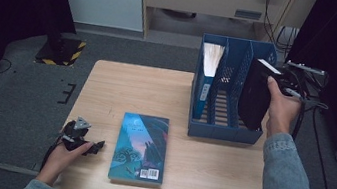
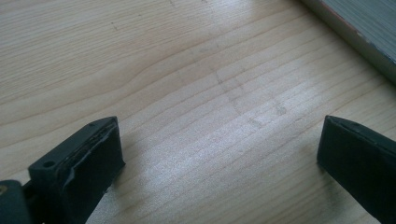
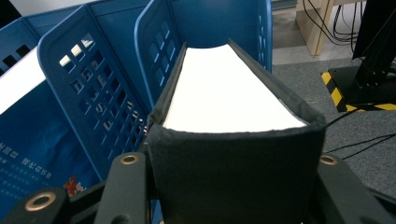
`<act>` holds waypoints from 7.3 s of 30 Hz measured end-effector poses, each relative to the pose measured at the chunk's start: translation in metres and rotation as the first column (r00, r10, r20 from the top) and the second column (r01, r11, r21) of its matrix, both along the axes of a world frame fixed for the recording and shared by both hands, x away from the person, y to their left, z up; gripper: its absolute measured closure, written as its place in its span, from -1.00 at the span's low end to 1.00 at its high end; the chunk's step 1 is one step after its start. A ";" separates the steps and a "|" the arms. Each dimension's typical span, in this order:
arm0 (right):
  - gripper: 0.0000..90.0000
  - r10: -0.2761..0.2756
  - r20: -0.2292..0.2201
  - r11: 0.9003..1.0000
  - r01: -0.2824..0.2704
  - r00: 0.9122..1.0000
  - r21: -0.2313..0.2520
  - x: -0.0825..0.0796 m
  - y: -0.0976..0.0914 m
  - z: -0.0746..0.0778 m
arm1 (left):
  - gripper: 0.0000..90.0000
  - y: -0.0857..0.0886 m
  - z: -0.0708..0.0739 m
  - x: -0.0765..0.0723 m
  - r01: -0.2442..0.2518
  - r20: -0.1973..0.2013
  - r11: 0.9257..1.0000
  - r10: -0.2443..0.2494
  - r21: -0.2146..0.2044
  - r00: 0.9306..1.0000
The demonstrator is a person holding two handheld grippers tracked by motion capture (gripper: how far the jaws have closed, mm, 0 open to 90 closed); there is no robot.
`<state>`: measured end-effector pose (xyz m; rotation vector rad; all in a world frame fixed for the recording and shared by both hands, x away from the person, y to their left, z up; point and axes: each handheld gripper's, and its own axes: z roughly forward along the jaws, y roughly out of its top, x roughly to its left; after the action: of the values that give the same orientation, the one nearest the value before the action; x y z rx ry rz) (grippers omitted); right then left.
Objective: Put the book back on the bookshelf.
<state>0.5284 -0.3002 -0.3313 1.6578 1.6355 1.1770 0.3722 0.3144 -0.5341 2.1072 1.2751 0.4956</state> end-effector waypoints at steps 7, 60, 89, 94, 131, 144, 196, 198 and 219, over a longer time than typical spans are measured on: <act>0.16 -0.004 -0.007 1.000 0.004 1.000 -0.013 0.007 0.005 -0.003 | -1.00 0.000 0.000 0.000 0.003 0.000 1.000 -0.003 0.001 1.000; 0.14 0.005 -0.107 0.996 -0.015 0.994 -0.093 -0.013 0.012 -0.032 | -1.00 -0.004 0.000 0.000 0.021 -0.005 1.000 -0.021 0.002 1.000; 0.04 0.025 -0.117 0.999 -0.029 0.993 -0.037 -0.047 0.009 -0.046 | -1.00 -0.005 0.001 -0.001 0.031 -0.010 1.000 -0.031 0.006 0.999; 0.00 0.026 -0.120 0.999 -0.029 0.992 -0.029 -0.047 0.011 -0.046 | -1.00 -0.005 0.001 -0.001 0.031 -0.010 0.999 -0.031 0.006 0.999; 0.17 -0.005 -0.171 0.998 -0.006 0.985 -0.064 -0.026 0.007 -0.034 | -1.00 -0.006 0.001 -0.001 0.034 -0.009 0.999 -0.034 0.004 0.999; 0.17 -0.012 -0.149 0.995 -0.003 0.989 -0.096 0.002 0.015 -0.021 | -1.00 -0.006 0.000 -0.001 0.030 -0.005 1.000 -0.030 0.000 1.000; 0.04 -0.010 -0.142 0.996 -0.004 0.990 -0.093 0.033 0.024 -0.041 | -1.00 -0.007 0.001 0.000 0.039 -0.008 0.999 -0.039 0.002 0.999; -0.04 0.006 -0.143 0.997 -0.017 0.990 -0.076 0.032 0.023 -0.040 | -1.00 -0.007 0.001 0.000 0.042 -0.008 0.999 -0.042 0.005 0.999; -0.59 0.080 -0.108 0.991 -0.091 0.991 -0.098 0.008 0.031 -0.031 | -1.00 -0.008 0.001 0.000 0.041 -0.008 0.999 -0.041 0.002 0.999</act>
<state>0.5364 -0.2690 -0.3627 1.6223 1.8164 1.0434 0.3718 0.3067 -0.5334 2.1350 1.2341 0.4718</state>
